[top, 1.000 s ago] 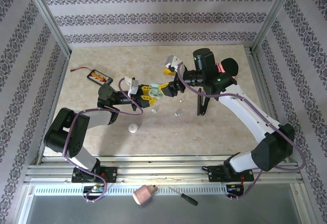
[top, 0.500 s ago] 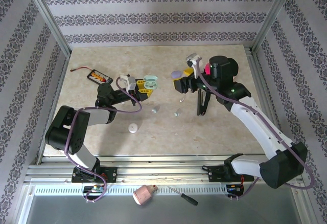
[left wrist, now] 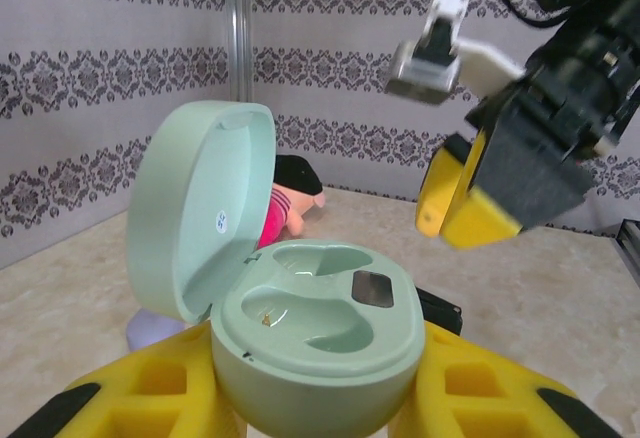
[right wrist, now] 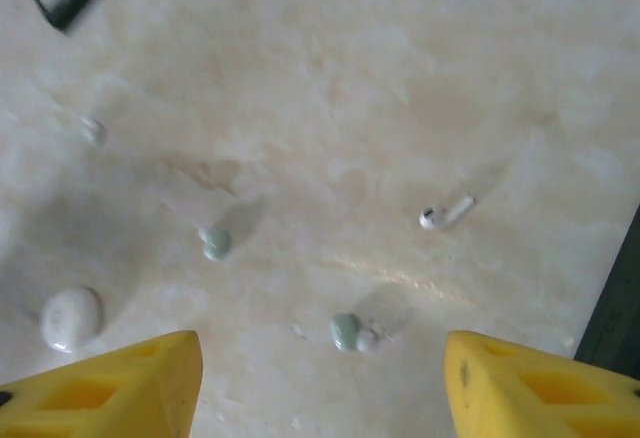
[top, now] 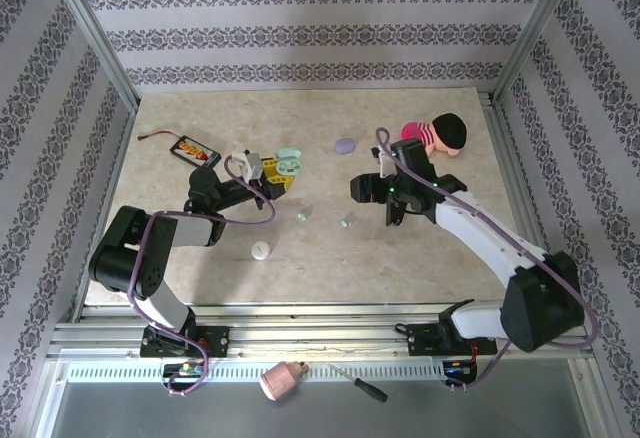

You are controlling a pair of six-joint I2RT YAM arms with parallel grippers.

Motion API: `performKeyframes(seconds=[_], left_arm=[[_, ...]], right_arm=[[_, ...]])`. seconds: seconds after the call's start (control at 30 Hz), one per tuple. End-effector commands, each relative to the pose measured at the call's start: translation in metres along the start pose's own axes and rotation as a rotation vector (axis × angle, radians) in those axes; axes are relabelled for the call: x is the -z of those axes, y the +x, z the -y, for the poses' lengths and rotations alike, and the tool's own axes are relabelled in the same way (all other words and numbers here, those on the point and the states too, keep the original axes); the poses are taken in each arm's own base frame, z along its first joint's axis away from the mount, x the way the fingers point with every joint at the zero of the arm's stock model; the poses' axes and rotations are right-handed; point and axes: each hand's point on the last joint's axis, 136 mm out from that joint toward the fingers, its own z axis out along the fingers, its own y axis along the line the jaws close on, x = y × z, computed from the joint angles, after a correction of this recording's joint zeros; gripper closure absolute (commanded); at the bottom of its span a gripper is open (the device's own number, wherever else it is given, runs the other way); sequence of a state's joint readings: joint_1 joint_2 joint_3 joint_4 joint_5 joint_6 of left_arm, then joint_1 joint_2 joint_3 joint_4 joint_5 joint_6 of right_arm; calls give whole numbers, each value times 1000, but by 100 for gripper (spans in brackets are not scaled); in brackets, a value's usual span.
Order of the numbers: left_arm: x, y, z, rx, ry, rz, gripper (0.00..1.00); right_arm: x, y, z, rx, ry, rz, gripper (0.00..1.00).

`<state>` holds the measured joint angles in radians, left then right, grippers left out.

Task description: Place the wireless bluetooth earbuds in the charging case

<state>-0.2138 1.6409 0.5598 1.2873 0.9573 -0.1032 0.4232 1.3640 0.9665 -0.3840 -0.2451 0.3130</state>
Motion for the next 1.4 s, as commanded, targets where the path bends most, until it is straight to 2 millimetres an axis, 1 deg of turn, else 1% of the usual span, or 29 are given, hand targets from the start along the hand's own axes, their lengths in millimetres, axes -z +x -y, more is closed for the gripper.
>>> performKeyframes(seconds=[0.0, 0.07, 0.23, 0.33, 0.4, 0.6, 0.7, 0.87, 1.03, 1.3, 1.37], left_arm=[[9, -11, -1, -62, -26, 29, 66], [15, -8, -4, -51, -41, 23, 66], [33, -8, -20, -25, -107, 52, 66], [37, -6, -27, -23, -134, 49, 66], [40, -6, -29, -28, -146, 49, 66], [47, -8, -37, -31, -179, 51, 66], [52, -9, -42, -32, -202, 53, 66], [58, -9, -44, -31, -218, 53, 66], [59, -9, -46, -33, -226, 52, 66], [60, -8, -47, -32, -230, 52, 66], [60, -8, -47, -30, -232, 51, 66]], right_arm=[[-16, 21, 16, 92, 148, -106, 40], [-24, 26, 18, 179, 213, -146, 44], [-38, 38, 18, 384, 355, -242, 51], [-45, 42, 22, 486, 463, -290, 54], [-48, 45, 21, 525, 500, -310, 55], [-65, 52, 6, 600, 533, -342, 58], [-73, 58, 3, 639, 564, -376, 60], [-85, 67, 2, 676, 600, -410, 63], [-91, 69, 3, 715, 631, -432, 65], [-99, 78, -1, 736, 620, -459, 66], [-99, 79, 1, 738, 628, -465, 67]])
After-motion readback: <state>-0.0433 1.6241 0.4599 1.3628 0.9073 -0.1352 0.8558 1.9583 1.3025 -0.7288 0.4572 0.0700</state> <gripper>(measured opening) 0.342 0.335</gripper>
